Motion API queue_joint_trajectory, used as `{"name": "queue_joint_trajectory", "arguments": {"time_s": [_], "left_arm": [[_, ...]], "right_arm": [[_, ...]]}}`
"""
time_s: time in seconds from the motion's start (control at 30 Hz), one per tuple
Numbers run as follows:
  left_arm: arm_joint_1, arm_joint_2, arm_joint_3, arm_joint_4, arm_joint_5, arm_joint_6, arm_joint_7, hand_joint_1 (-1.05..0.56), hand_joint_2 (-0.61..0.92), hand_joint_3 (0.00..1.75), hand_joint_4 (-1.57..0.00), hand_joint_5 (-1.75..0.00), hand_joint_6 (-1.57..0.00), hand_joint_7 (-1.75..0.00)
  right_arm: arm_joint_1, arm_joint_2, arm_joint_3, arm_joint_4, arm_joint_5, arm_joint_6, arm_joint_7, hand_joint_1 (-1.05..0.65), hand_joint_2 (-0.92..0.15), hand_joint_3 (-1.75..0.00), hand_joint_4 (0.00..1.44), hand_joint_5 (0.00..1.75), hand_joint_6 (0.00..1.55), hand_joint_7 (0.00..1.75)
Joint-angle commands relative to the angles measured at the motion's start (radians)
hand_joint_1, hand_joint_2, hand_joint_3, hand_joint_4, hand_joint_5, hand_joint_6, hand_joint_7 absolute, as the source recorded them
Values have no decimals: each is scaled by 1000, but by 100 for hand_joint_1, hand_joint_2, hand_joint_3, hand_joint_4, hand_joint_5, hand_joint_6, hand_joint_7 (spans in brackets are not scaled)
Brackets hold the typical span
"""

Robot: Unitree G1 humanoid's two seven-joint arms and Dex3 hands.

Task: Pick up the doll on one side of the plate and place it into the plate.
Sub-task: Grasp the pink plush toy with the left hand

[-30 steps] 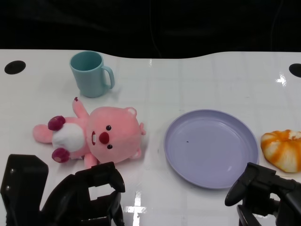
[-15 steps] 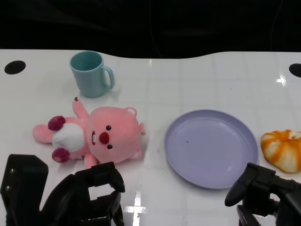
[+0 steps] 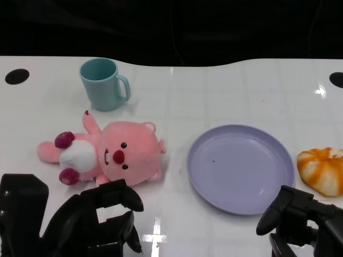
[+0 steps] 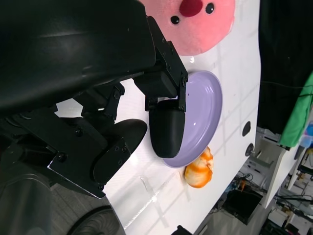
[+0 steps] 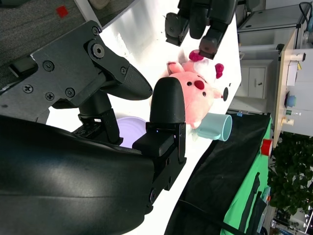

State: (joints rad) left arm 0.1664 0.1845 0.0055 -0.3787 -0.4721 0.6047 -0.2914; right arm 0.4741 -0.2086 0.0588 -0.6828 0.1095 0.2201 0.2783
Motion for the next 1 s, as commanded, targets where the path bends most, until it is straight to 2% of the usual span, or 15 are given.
{"name": "queue_joint_trajectory", "arguments": {"time_s": [0.03, 0.13, 0.23, 0.3, 0.63, 0.8, 1.0], "left_arm": [[2, 1, 14, -37, 19, -24, 23, -22, 45, 116, -76, -140, -77, -103], [3, 4, 12, -67, 35, -48, 25, -27, 61, 82, -70, -127, -77, -79], [1, 19, 6, -91, 72, -78, 21, -32, 84, 41, -59, -114, -71, -58], [0, 31, 0, -109, 103, -98, 21, -35, 90, 28, -52, -109, -66, -51], [-16, 123, -17, -124, 314, -326, -6, -51, 92, 15, -27, -90, -47, -32], [-84, 199, 3, -119, 418, -363, -12, -53, 92, 8, -21, -84, -41, -21], [-166, 305, -32, -57, 642, -447, 8, -57, 91, 4, -14, -75, -35, -10]], "right_arm": [[4, -6, -6, 0, 9, -12, 0, -15, -52, -123, 67, 175, 48, 154], [3, -8, -10, -3, 10, -3, -1, -16, -52, -122, 66, 175, 48, 154], [0, -7, -13, 0, 12, -2, -2, -17, -52, -121, 66, 175, 48, 154], [-1, -8, -16, 7, 14, -11, 2, -18, -52, -121, 66, 175, 48, 154], [-3, -7, -19, 8, 19, -7, 6, -17, -54, -120, 67, 175, 49, 153], [-5, -9, -22, 11, 20, -6, 7, -17, -54, -119, 67, 175, 49, 152], [-8, -9, -21, 11, 18, -3, 5, -17, -54, -119, 67, 175, 49, 152]]}}
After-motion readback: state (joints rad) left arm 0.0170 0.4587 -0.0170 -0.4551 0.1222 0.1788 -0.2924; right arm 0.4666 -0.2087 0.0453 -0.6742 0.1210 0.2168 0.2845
